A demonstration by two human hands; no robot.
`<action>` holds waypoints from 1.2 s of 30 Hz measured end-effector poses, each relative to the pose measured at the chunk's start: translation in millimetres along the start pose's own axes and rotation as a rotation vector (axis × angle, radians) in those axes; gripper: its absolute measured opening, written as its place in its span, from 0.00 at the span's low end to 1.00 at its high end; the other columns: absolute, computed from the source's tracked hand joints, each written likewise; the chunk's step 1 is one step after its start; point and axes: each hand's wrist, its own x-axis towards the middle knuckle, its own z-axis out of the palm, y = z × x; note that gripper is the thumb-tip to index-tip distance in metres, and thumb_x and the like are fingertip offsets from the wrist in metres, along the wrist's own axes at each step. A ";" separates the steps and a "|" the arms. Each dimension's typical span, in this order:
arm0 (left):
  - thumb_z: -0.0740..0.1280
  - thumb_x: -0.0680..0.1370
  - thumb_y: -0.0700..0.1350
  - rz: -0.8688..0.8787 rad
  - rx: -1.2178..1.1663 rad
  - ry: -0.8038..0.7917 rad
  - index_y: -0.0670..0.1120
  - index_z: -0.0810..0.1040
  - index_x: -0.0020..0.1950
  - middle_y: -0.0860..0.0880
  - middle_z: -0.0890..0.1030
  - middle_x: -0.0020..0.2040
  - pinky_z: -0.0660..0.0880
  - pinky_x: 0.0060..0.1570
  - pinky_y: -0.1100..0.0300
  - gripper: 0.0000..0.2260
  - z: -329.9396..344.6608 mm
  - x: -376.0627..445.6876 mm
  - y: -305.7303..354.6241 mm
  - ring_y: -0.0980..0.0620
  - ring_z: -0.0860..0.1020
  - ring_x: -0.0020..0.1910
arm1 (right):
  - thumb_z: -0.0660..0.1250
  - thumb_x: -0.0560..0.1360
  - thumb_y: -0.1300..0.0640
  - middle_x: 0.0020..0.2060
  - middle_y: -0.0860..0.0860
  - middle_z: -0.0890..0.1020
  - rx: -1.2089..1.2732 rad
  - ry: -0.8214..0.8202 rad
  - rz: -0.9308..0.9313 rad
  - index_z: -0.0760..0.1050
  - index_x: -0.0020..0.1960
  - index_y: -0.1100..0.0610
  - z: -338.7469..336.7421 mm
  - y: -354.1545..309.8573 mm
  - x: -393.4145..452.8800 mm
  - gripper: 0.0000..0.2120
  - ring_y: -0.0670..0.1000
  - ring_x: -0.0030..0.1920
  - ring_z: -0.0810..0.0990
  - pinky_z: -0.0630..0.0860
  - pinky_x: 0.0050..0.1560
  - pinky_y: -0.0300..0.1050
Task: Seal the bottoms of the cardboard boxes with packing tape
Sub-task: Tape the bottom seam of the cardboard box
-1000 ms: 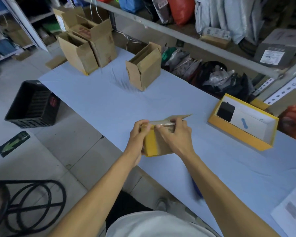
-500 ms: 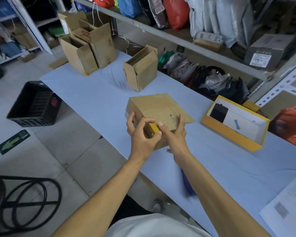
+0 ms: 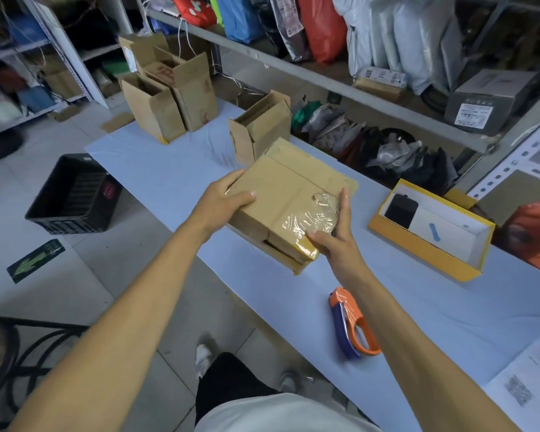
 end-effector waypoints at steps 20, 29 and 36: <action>0.69 0.78 0.50 0.126 -0.179 0.110 0.61 0.54 0.78 0.65 0.64 0.72 0.66 0.69 0.62 0.34 -86.2 15.3 -39.7 0.65 0.64 0.72 | 0.69 0.78 0.58 0.65 0.38 0.76 -0.046 -0.007 -0.024 0.60 0.74 0.38 112.0 10.2 88.0 0.31 0.44 0.64 0.77 0.80 0.58 0.47; 0.74 0.68 0.66 0.018 -0.355 0.174 0.55 0.71 0.67 0.58 0.81 0.60 0.78 0.51 0.63 0.32 -197.5 67.7 -50.7 0.57 0.79 0.60 | 0.62 0.78 0.41 0.73 0.48 0.62 -0.400 0.120 0.084 0.56 0.75 0.38 240.0 -18.0 176.3 0.28 0.54 0.74 0.60 0.63 0.73 0.60; 0.60 0.82 0.55 0.063 -0.480 -0.079 0.56 0.63 0.76 0.54 0.73 0.71 0.73 0.65 0.50 0.22 -258.7 104.0 -48.9 0.53 0.72 0.69 | 0.72 0.67 0.30 0.65 0.38 0.77 -0.067 -0.130 0.179 0.70 0.68 0.35 306.1 -25.5 221.7 0.32 0.44 0.63 0.78 0.80 0.56 0.56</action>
